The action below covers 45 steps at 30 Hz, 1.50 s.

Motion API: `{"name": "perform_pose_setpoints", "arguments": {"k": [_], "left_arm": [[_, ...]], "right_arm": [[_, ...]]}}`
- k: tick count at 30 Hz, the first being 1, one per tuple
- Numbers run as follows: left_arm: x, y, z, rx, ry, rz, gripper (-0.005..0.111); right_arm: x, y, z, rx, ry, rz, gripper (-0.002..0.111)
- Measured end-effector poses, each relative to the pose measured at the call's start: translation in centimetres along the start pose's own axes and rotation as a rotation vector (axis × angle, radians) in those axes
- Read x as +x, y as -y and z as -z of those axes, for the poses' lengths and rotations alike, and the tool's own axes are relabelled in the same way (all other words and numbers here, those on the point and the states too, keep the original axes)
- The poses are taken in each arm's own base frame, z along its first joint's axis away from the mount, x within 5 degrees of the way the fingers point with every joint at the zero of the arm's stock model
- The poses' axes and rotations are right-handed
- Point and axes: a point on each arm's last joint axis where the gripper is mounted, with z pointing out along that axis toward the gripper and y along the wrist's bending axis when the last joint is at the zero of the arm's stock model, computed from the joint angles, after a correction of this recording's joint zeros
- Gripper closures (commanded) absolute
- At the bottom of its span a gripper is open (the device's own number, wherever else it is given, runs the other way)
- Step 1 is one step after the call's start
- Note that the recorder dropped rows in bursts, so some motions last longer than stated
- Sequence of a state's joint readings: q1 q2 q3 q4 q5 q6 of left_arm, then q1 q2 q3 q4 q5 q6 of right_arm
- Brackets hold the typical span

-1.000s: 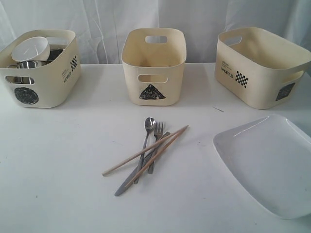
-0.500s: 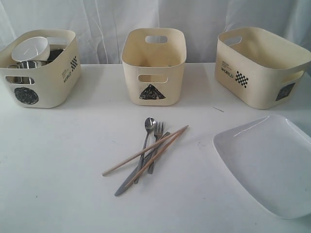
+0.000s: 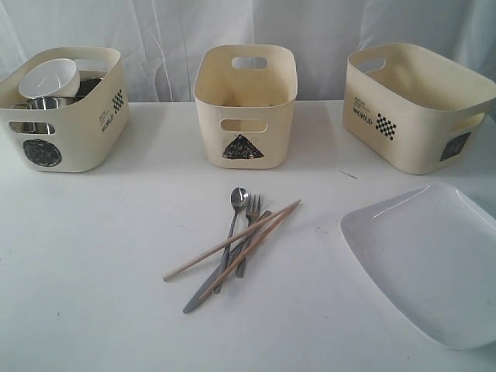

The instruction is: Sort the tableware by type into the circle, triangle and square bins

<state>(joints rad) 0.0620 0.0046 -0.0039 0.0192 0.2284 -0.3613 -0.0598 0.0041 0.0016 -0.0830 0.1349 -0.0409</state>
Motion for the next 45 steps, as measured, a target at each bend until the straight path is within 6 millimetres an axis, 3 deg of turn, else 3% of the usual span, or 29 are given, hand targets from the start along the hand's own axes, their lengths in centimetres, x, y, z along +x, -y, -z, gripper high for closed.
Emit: {"name": "perform_pose_setpoints", "arguments": {"k": [2,3,4,5,7,8,9,11,13,15,16,18,20,23,29,33,36,39,42,45], "left_arm": [[0.0,0.0,0.0,0.0,0.0,0.0,0.107],[0.0,0.0,0.0,0.0,0.0,0.0,0.107],[0.0,0.0,0.0,0.0,0.0,0.0,0.107],[0.0,0.0,0.0,0.0,0.0,0.0,0.107],[0.0,0.0,0.0,0.0,0.0,0.0,0.107],[0.0,0.0,0.0,0.0,0.0,0.0,0.107],[0.0,0.0,0.0,0.0,0.0,0.0,0.107],[0.0,0.0,0.0,0.0,0.0,0.0,0.107],[0.0,0.0,0.0,0.0,0.0,0.0,0.107],[0.0,0.0,0.0,0.0,0.0,0.0,0.107],[0.0,0.0,0.0,0.0,0.0,0.0,0.107],[0.0,0.0,0.0,0.0,0.0,0.0,0.107],[0.0,0.0,0.0,0.0,0.0,0.0,0.107],[0.0,0.0,0.0,0.0,0.0,0.0,0.107],[0.0,0.0,0.0,0.0,0.0,0.0,0.107],[0.0,0.0,0.0,0.0,0.0,0.0,0.107],[0.0,0.0,0.0,0.0,0.0,0.0,0.107],[0.0,0.0,0.0,0.0,0.0,0.0,0.107],[0.0,0.0,0.0,0.0,0.0,0.0,0.107],[0.0,0.0,0.0,0.0,0.0,0.0,0.107]], "right_arm": [[-2.2,0.1,0.3,0.012,0.253,0.009,0.108],[-5.3,0.3,1.8,0.034,0.636,0.0,0.108],[-6.9,0.5,3.1,0.056,0.84,-0.005,0.108],[-9.6,1.1,5.9,0.13,1.155,-0.01,0.108],[-13.4,2.8,9.4,0.277,1.428,-0.094,0.108],[-14.8,3.4,10.2,0.312,1.476,-0.136,0.108],[-17.7,4.2,11.1,0.333,1.513,-0.193,0.108],[-22.2,4.3,9.4,0.225,1.38,-0.223,0.108],[-26.2,3.8,5.0,0.102,1.132,-0.174,0.108],[-27.4,3.3,-2.5,0.03,0.725,-0.131,0.108],[-26.0,3.0,-7.2,0.01,0.422,-0.135,0.108],[-20.8,2.4,-14.1,-0.011,-0.119,-0.138,0.108],[-16.8,1.8,-16.7,-0.026,-0.433,-0.156,0.108],[-12.6,1.0,-18.1,-0.052,-0.777,-0.204,0.108],[-7.0,-0.5,-18.8,-0.129,-1.219,-0.248,0.108],[-5.9,-2.8,-18.8,-0.414,-1.324,-0.312,0.108],[-6.8,-5.9,-18.5,-0.739,-1.302,-0.426,0.108],[-8.0,-9.5,-18.5,-1.015,-1.212,-0.393,0.108],[-8.9,-13.4,-18.7,-1.212,-1.131,-0.174,0.108],[-10.2,-16.9,-19.6,-1.334,-1.0,0.181,0.108]]}}
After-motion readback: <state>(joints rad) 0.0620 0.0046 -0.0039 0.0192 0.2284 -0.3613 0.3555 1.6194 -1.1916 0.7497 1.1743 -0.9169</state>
